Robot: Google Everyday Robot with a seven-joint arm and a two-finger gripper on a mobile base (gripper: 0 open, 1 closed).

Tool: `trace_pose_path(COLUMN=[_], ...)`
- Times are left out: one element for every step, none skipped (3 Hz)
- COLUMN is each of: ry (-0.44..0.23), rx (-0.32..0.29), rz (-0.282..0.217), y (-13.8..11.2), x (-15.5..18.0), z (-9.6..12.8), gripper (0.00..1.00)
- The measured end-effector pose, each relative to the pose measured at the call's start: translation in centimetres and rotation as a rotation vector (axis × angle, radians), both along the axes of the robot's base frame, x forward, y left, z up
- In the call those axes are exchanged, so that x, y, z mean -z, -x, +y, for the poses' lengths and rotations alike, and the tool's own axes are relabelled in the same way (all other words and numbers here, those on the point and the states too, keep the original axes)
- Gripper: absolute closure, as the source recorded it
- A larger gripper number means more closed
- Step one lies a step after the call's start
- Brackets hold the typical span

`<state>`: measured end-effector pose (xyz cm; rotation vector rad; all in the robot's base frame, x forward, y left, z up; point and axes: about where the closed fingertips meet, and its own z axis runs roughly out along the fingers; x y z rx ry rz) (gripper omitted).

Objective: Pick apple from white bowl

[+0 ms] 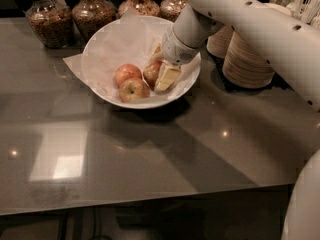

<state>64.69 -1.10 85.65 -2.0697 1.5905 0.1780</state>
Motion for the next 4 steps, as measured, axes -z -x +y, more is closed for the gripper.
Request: trace_pose_path(ry=[0.000,0.000,0.000,0.000], rx=[0.000,0.000,0.000,0.000], rz=[0.000,0.000,0.000,0.000], y=[0.00,0.00,0.00,0.00], x=[0.00,0.01,0.01,0.01], z=[0.00,0.01,0.01,0.01], gripper=[0.69,0.92,1.00,1.00])
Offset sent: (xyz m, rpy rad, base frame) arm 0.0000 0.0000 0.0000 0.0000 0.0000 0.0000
